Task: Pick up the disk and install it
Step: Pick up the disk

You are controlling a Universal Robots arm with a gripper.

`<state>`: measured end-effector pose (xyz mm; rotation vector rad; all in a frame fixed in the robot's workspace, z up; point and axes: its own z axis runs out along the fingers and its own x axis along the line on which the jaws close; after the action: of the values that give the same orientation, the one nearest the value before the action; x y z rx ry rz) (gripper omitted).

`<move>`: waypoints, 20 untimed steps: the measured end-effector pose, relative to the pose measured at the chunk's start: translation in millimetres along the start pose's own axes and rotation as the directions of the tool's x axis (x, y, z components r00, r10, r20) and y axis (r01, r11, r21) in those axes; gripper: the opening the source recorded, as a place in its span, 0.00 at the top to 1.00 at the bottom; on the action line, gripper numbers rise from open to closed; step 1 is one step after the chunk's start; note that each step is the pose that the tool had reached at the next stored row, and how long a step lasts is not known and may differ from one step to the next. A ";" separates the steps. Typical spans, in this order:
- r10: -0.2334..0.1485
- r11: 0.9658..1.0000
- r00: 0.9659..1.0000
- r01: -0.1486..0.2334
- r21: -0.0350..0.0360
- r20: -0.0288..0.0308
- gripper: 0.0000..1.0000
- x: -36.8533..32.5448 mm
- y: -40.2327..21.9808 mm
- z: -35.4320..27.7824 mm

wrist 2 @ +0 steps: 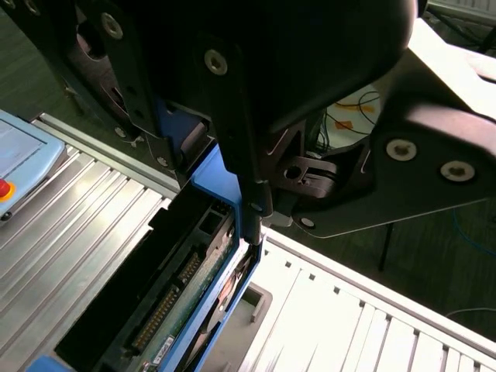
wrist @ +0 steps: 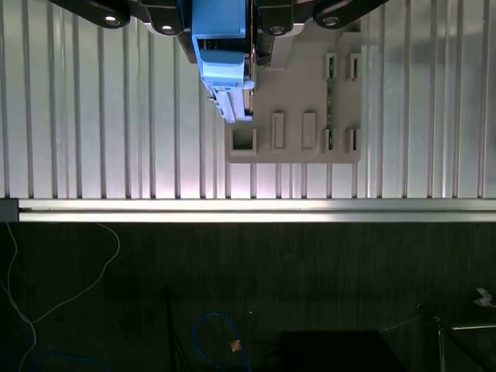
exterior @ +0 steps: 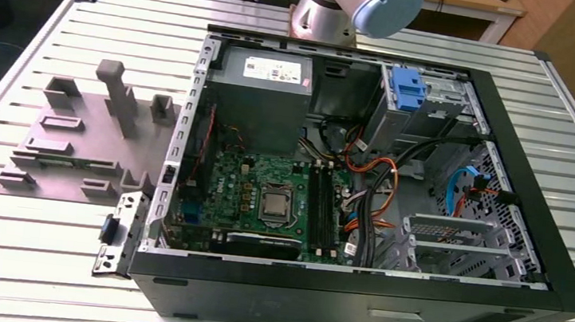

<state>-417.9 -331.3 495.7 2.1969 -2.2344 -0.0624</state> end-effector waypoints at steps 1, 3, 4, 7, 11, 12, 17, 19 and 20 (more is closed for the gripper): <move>0.000 1.000 1.000 0.000 0.000 0.000 0.64 0.7 0.0 0.1; 0.000 1.000 1.000 0.000 0.000 0.000 0.64 3.3 0.0 -0.1; 0.000 1.000 1.000 0.000 0.000 0.000 0.64 4.9 -0.1 -0.1; 0.000 1.000 1.000 0.000 0.000 0.000 0.64 10.3 -0.2 -0.2; 0.000 1.000 1.000 0.000 0.000 0.000 0.64 13.6 -1.4 -0.3; 0.000 1.000 1.000 0.000 0.000 0.000 0.64 14.2 -2.2 -0.3; 0.000 1.000 1.000 0.000 0.000 0.000 0.64 14.7 -9.3 -0.6; 0.000 1.000 1.000 0.000 0.000 0.000 0.64 15.2 -11.4 -0.7; 0.000 1.000 1.000 0.000 0.000 0.000 0.64 15.9 -11.8 -0.7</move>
<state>-406.4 -347.4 495.6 2.1968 -2.2346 -0.0624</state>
